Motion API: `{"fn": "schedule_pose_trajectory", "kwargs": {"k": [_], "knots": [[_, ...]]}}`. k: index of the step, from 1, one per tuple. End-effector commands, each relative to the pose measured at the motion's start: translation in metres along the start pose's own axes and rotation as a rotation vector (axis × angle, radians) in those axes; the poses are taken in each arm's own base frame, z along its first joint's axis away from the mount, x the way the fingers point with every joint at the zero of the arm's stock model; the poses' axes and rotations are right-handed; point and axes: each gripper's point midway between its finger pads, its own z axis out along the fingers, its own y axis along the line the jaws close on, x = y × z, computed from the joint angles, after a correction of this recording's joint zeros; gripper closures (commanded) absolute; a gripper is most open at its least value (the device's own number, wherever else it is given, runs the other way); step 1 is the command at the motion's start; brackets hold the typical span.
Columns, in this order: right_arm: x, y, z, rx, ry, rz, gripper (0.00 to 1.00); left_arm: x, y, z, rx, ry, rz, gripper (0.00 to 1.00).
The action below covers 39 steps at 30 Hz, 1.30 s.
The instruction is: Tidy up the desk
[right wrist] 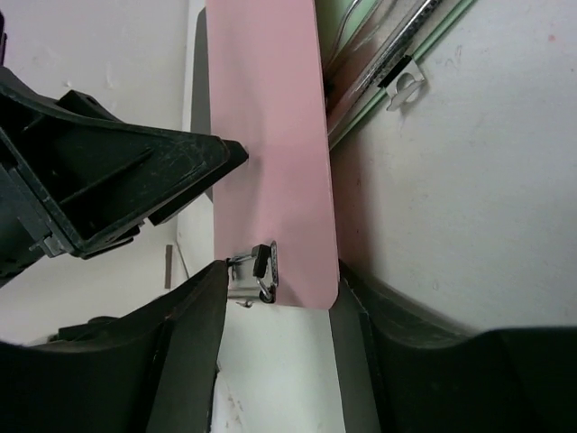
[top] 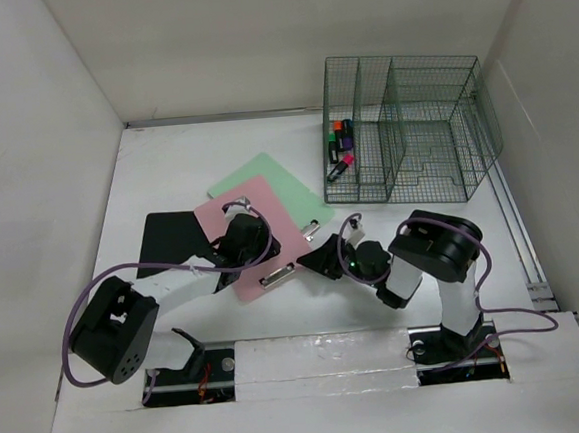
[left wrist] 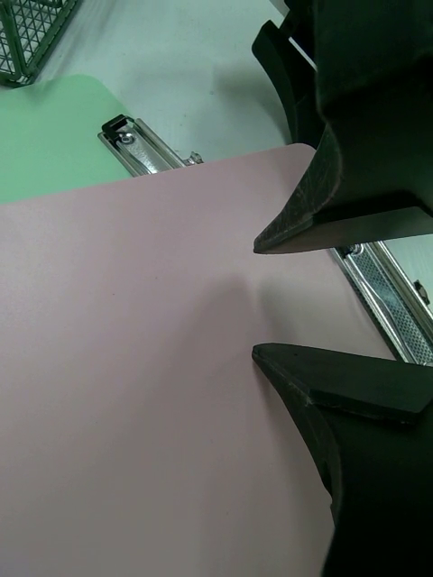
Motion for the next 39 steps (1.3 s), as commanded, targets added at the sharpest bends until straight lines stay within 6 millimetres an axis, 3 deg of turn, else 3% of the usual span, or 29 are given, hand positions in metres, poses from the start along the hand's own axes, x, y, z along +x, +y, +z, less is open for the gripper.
{"fn": "schedule_pose_trajectory", "kwargs": {"k": [1, 5, 7, 11, 15, 16, 19, 22, 26, 30, 39], "knots": [[0.004, -0.003, -0.014, -0.017, -0.012, 0.006, 0.46, 0.001, -0.002, -0.001, 0.017, -0.002, 0.005, 0.6], [0.002, -0.005, -0.021, -0.018, -0.032, 0.025, 0.4, -0.024, -0.011, -0.017, 0.031, -0.07, -0.007, 0.6], [0.006, -0.005, -0.019, -0.023, -0.015, 0.023, 0.41, -0.029, -0.005, -0.026, 0.004, -0.096, -0.026, 0.6], [0.002, 0.001, -0.007, -0.054, -0.026, 0.007, 0.58, -0.038, 0.008, -0.057, 0.01, -0.167, -0.103, 0.55], [-0.011, 0.004, -0.002, -0.085, -0.056, -0.007, 0.68, -0.028, 0.031, -0.081, -0.037, -0.142, -0.149, 0.46], [-0.016, 0.003, -0.002, -0.089, -0.064, -0.005, 0.71, -0.019, 0.045, -0.085, -0.088, -0.111, -0.156, 0.44], [-0.022, 0.007, -0.005, -0.12, -0.073, -0.003, 0.83, -0.002, 0.051, -0.096, -0.096, -0.072, -0.221, 0.4], [-0.027, 0.016, -0.011, -0.158, -0.087, 0.01, 0.91, 0.016, 0.057, -0.099, -0.106, -0.023, -0.312, 0.4], [-0.037, 0.023, -0.018, -0.179, -0.107, 0.019, 0.95, 0.01, 0.061, -0.099, -0.119, -0.045, -0.355, 0.38], [-0.049, 0.03, -0.021, -0.205, -0.121, 0.022, 1.0, 0.021, 0.06, -0.097, -0.118, 0.001, -0.362, 0.4], [-0.054, 0.052, -0.021, -0.278, -0.109, 0.036, 1.0, 0.044, 0.068, -0.082, -0.097, 0.048, -0.402, 0.47]]}}
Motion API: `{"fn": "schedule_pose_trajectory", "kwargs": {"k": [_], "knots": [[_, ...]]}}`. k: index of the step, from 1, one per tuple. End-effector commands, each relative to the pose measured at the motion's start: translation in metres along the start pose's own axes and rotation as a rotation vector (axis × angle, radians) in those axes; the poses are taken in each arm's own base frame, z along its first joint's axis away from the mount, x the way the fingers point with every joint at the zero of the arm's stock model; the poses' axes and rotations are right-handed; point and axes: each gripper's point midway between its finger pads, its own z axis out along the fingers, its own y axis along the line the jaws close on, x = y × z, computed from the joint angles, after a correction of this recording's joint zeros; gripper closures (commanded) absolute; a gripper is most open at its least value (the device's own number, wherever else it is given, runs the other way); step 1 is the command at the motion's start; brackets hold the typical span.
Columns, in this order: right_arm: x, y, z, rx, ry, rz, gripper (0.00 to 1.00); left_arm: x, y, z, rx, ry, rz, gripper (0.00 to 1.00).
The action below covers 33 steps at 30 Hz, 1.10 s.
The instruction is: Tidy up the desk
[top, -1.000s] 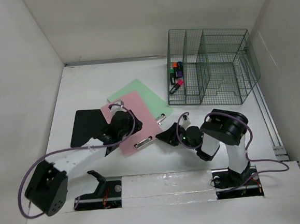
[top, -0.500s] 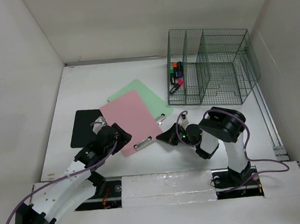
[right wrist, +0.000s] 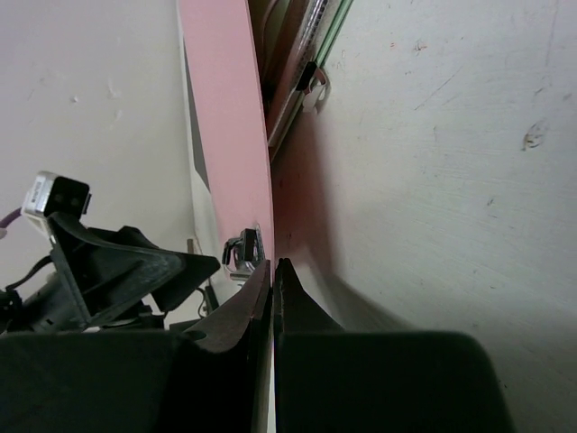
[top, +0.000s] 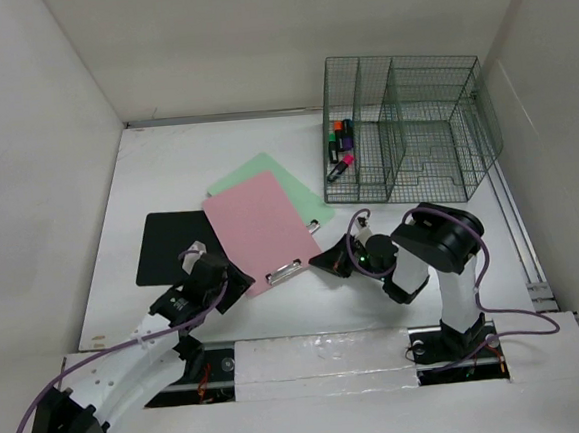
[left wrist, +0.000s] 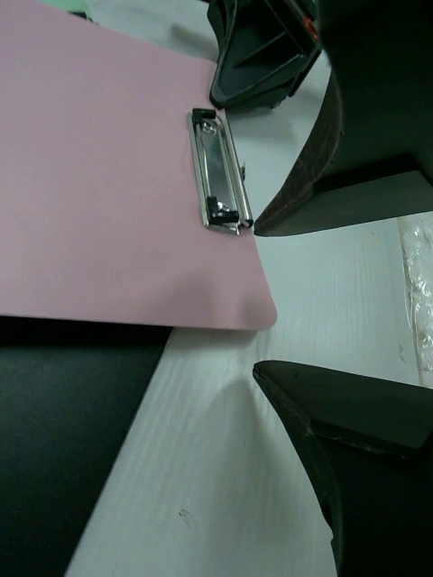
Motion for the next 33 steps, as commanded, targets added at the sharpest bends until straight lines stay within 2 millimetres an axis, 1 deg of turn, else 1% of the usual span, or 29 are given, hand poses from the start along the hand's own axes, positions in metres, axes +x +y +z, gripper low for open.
{"fn": "schedule_pose_trajectory", "kwargs": {"k": [1, 3, 5, 6, 7, 9, 10, 14, 15, 20, 22, 23, 24, 25, 27, 29, 30, 31, 33], "knots": [[-0.031, 0.079, -0.012, -0.324, -0.125, -0.095, 1.0, 0.0, -0.002, 0.004, 0.014, -0.007, -0.032, 0.47], [-0.03, 0.082, -0.014, -0.33, -0.121, -0.091, 1.0, -0.004, -0.001, 0.004, 0.005, -0.026, -0.022, 0.48], [-0.031, 0.086, -0.017, -0.346, -0.113, -0.076, 1.0, -0.005, -0.004, 0.005, 0.019, -0.032, -0.023, 0.49], [-0.031, 0.091, -0.019, -0.362, -0.109, -0.075, 1.0, -0.005, -0.006, 0.006, 0.031, -0.027, -0.021, 0.5], [-0.031, 0.093, -0.02, -0.37, -0.099, -0.067, 1.0, -0.005, -0.013, 0.007, 0.059, -0.029, -0.022, 0.51], [-0.03, 0.102, -0.023, -0.404, -0.082, -0.048, 1.0, -0.004, -0.015, 0.009, 0.068, -0.022, -0.014, 0.52], [-0.029, 0.107, -0.025, -0.424, -0.073, -0.045, 1.0, -0.005, -0.021, 0.011, 0.092, -0.025, -0.013, 0.53], [-0.027, 0.121, -0.028, -0.463, -0.047, -0.014, 1.0, -0.001, -0.021, 0.017, 0.078, -0.003, 0.006, 0.55], [-0.031, 0.123, -0.028, -0.47, -0.051, -0.012, 1.0, -0.002, -0.021, 0.018, 0.075, -0.007, 0.008, 0.55], [-0.031, 0.132, -0.029, -0.499, -0.034, 0.014, 1.0, -0.002, -0.021, 0.015, 0.089, -0.01, 0.012, 0.54], [-0.04, 0.134, -0.029, -0.506, -0.052, 0.015, 1.0, -0.003, -0.019, 0.013, 0.087, -0.014, 0.021, 0.54], [-0.04, 0.136, -0.03, -0.511, -0.051, 0.016, 1.0, -0.005, -0.021, 0.01, 0.095, -0.023, 0.021, 0.53], [-0.045, 0.138, -0.031, -0.515, -0.061, 0.013, 1.0, -0.007, -0.021, 0.009, 0.093, -0.031, 0.025, 0.53], [-0.049, 0.137, -0.032, -0.513, -0.068, 0.013, 1.0, -0.006, -0.018, 0.008, 0.081, -0.029, 0.028, 0.52], [-0.049, 0.143, -0.033, -0.525, -0.066, 0.01, 1.0, -0.006, -0.014, 0.005, 0.074, -0.028, 0.038, 0.51], [-0.057, 0.143, -0.034, -0.521, -0.08, 0.006, 1.0, -0.006, -0.013, 0.005, 0.068, -0.027, 0.04, 0.51], [-0.057, 0.145, -0.034, -0.525, -0.078, 0.003, 1.0, -0.006, -0.013, 0.005, 0.068, -0.028, 0.047, 0.51], [-0.062, 0.147, -0.036, -0.528, -0.089, 0.0, 1.0, -0.006, -0.014, 0.005, 0.067, -0.026, 0.048, 0.51], [-0.062, 0.15, -0.036, -0.53, -0.086, -0.007, 1.0, -0.007, -0.016, 0.005, 0.071, -0.029, 0.054, 0.5]]}}
